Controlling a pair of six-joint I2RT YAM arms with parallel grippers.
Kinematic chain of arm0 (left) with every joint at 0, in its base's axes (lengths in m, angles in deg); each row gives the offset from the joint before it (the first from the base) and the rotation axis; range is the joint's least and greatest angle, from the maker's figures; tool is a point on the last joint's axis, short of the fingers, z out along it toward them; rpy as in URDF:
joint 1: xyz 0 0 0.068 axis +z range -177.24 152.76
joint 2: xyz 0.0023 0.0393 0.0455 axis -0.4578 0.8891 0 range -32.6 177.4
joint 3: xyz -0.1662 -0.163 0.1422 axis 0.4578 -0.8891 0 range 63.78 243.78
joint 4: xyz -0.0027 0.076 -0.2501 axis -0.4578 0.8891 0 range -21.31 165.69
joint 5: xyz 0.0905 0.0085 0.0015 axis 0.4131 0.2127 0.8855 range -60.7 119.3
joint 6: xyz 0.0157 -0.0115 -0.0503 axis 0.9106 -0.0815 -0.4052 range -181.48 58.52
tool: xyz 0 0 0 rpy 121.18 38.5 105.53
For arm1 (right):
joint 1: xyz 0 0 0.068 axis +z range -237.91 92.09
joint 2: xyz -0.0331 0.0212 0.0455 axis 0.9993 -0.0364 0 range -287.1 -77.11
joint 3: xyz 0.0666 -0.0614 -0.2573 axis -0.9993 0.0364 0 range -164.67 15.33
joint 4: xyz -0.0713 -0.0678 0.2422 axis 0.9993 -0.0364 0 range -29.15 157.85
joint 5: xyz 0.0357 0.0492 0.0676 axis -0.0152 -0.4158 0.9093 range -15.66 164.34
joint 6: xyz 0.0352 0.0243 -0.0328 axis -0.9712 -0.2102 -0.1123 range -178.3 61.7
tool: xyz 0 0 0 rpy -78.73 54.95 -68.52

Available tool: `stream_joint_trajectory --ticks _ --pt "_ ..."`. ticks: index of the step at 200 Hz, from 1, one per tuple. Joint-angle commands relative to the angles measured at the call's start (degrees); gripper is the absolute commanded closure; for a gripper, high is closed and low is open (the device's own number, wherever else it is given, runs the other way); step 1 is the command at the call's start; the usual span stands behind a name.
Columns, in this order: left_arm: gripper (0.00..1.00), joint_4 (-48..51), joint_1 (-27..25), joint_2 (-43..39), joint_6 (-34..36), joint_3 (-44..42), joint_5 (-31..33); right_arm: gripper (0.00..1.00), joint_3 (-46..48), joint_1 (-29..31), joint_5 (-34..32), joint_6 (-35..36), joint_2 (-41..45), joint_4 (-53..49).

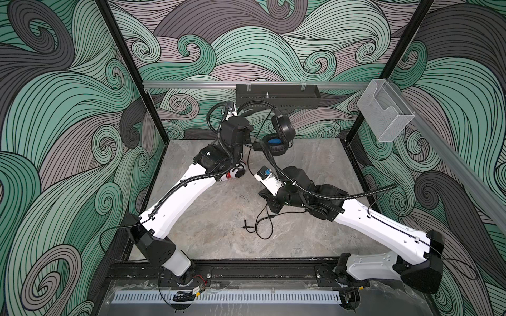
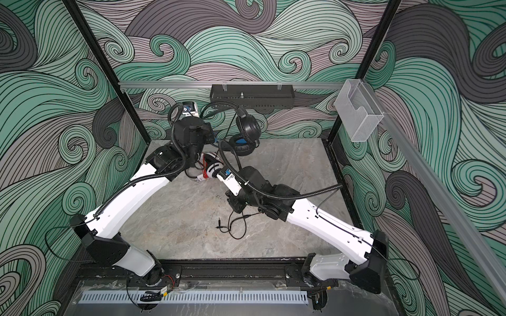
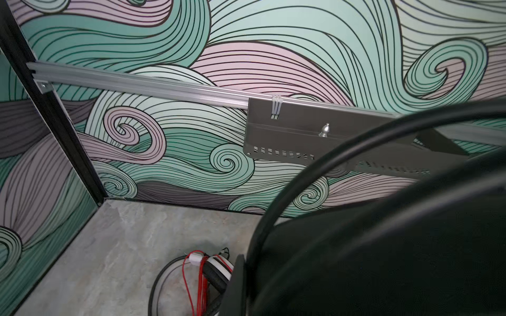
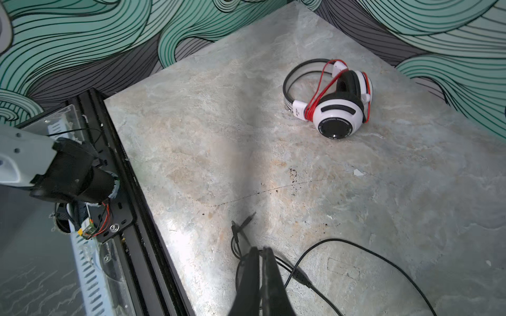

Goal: Wrap the headphones

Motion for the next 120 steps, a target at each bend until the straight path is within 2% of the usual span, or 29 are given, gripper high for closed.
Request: stream_joint_trajectory --ticks 1,21,77,120 --pt "1.00 -8.36 -0.33 -2.51 8.68 -3.84 5.60 0.96 -4.54 1.67 -3.40 4.83 2.75 -6.27" --pt "1.00 -8.48 -1.22 -5.00 10.78 -8.59 3.99 0.95 -9.08 1.86 -6.52 6.21 2.29 -9.57" --pt "1.00 -3.42 -2.55 -10.69 10.32 -16.72 -1.04 0.95 -19.70 1.83 -16.75 13.97 -1.17 -15.79" --pt "1.00 2.78 -3.45 -14.37 17.71 -19.33 -9.31 0.94 -24.41 1.89 -26.93 24.13 -3.87 -18.28"
